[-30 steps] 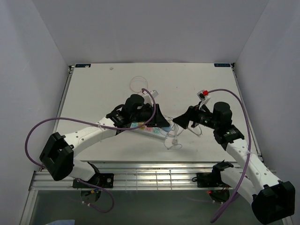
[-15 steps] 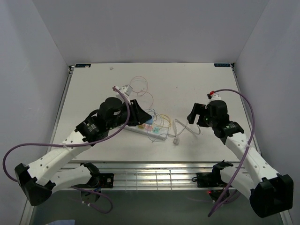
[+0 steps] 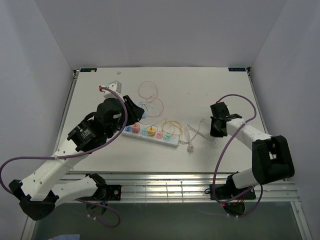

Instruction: Insert the plug

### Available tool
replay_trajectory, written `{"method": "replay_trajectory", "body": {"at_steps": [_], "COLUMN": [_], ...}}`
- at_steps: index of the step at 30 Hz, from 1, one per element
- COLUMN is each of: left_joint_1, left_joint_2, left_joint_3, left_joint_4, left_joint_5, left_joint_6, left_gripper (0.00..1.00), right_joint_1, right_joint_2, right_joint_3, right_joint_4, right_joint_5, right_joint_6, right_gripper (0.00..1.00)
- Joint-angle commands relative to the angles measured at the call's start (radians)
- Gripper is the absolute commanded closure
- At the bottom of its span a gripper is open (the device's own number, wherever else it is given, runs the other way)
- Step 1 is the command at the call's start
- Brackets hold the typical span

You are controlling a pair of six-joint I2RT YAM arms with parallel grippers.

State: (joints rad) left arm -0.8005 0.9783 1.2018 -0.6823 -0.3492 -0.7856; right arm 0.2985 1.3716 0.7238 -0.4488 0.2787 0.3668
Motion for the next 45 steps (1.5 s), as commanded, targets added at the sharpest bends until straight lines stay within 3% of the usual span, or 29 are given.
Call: {"method": "replay_trajectory", "body": {"at_steps": [1,7,8,9,11,15,16,17,18,22,28,30,31,33,34,36,37,42,45], "left_joint_1": [0.003,0.017,0.02,0.021,0.023,0.024,0.024,0.024,0.026,0.026,0.026,0.026,0.026,0.026,0.027,0.026,0.027,0.029,0.029], "left_joint_2": [0.034,0.063,0.063,0.062,0.053,0.023,0.02,0.014,0.01,-0.03,-0.067,-0.081,-0.096,-0.108,-0.115,-0.127,-0.13,-0.128,-0.121], "left_joint_3": [0.061,0.081,0.084,0.082,0.071,0.007,-0.007,-0.024,-0.059,-0.189,-0.304,-0.337,-0.343,-0.361,-0.366,-0.372,-0.37,-0.358,-0.346], "left_joint_4": [-0.036,-0.026,-0.028,-0.026,-0.025,-0.02,-0.02,-0.031,-0.034,0.007,0.04,0.029,0.023,0.012,0.001,-0.006,-0.014,-0.023,-0.029], "left_joint_5": [-0.074,-0.066,-0.057,-0.054,-0.05,-0.037,-0.031,-0.021,0.007,0.106,0.194,0.187,0.187,0.176,0.171,0.151,0.145,0.118,0.107], "left_joint_6": [-0.003,0.005,0.008,0.008,0.008,0.006,0.009,0.008,0.008,-0.003,-0.015,-0.024,-0.027,-0.04,-0.046,-0.052,-0.052,-0.047,-0.049], "left_gripper": [1.0,1.0,1.0,1.0,1.0,1.0,1.0,1.0,1.0,1.0,1.0,1.0,1.0,1.0,1.0,1.0,1.0,1.0,1.0], "right_joint_1": [-0.057,-0.143,-0.148,-0.148,-0.144,-0.098,-0.073,-0.059,-0.042,0.085,0.172,0.188,0.2,0.203,0.205,0.206,0.206,0.215,0.232], "right_joint_2": [0.096,0.365,0.427,0.455,0.474,0.287,0.243,0.156,0.117,0.04,0.242,0.349,0.378,0.466,0.51,0.55,0.588,0.681,0.684], "right_joint_3": [0.221,0.662,0.708,0.756,0.803,0.538,0.49,0.417,0.387,0.316,0.489,0.554,0.609,0.666,0.715,0.765,0.793,1.017,1.045], "right_joint_4": [0.106,0.147,0.115,0.07,-0.007,0.141,0.169,0.192,0.243,0.324,0.291,0.26,0.254,0.225,0.222,0.207,0.199,0.225,0.411], "right_joint_5": [0.032,-0.143,-0.168,-0.235,-0.356,-0.395,-0.395,-0.4,-0.412,-0.447,-0.375,-0.332,-0.314,-0.283,-0.283,-0.25,-0.246,-0.196,-0.19], "right_joint_6": [-0.075,-0.14,-0.179,-0.198,-0.238,-0.314,-0.328,-0.338,-0.36,-0.46,-0.485,-0.482,-0.476,-0.45,-0.442,-0.436,-0.433,-0.43,-0.431], "right_gripper": [0.92,0.92,0.87,0.79,0.46,0.05,0.02,0.1,0.1,0.1,0.1,0.07,0.01,0.11,0.4,0.65,0.89,0.92,0.92]}}
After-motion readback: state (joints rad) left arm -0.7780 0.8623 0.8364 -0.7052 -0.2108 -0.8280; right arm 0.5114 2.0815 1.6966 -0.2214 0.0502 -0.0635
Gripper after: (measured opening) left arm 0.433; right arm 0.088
